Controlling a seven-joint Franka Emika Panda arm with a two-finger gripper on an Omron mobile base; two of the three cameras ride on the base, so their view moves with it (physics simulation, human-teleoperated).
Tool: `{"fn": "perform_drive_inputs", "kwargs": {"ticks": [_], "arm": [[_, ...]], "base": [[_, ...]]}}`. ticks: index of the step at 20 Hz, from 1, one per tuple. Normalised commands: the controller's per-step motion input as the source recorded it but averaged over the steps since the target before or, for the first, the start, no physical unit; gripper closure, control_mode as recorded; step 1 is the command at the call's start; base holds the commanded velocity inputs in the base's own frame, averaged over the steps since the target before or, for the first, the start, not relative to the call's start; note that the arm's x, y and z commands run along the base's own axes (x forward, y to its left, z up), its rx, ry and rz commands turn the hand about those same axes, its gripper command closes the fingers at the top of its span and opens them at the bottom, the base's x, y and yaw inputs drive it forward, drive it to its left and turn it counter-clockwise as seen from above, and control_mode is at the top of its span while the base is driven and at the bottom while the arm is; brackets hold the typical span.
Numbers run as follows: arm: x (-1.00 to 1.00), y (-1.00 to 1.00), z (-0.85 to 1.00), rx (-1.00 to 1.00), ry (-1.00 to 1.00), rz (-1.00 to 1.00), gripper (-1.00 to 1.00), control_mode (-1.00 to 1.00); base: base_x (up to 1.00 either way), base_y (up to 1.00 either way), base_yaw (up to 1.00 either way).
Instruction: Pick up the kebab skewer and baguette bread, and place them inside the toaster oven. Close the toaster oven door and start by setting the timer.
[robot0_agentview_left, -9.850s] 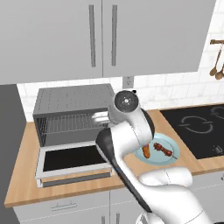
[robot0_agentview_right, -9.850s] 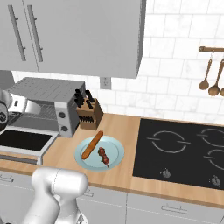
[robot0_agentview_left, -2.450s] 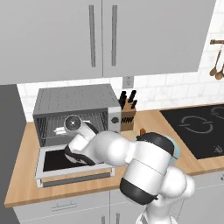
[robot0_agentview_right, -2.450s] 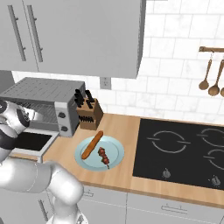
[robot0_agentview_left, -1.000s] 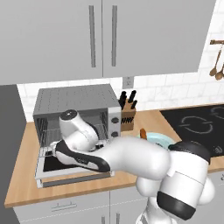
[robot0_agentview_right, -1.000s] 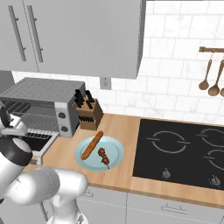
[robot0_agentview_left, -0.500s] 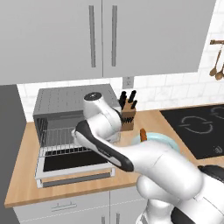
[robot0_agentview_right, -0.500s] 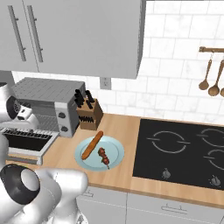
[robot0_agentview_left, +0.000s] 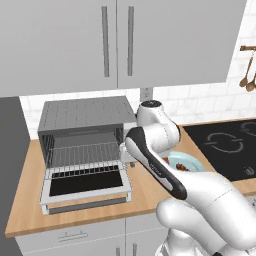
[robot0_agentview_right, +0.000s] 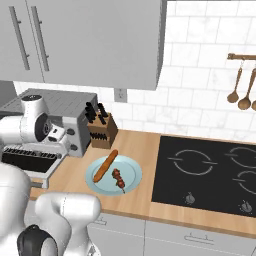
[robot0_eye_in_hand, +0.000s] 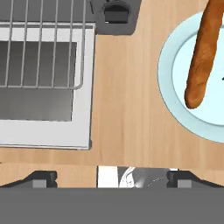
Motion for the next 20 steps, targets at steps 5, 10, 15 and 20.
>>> {"fn": "perform_drive_inputs", "kwargs": {"ticks": [5, 10, 15, 20], "arm": [[0.09, -1.0, 0.09, 0.07, 0.11, -0.02, -1.0, -1.0], [0.34, -0.83, 0.01, 0.03, 0.1, -0.02, -1.0, -1.0], [0.63, -0.3, -0.02, 0.0, 0.05, -0.02, -1.0, -1.0], [0.64, -0.17, -0.26, 0.0, 0.04, -0.02, -1.0, -1.0]], "base": [[0.0, 0.0, 0.0], [0.0, 0.0, 0.0], [0.0, 0.0, 0.0], [0.0, 0.0, 0.0]]}}
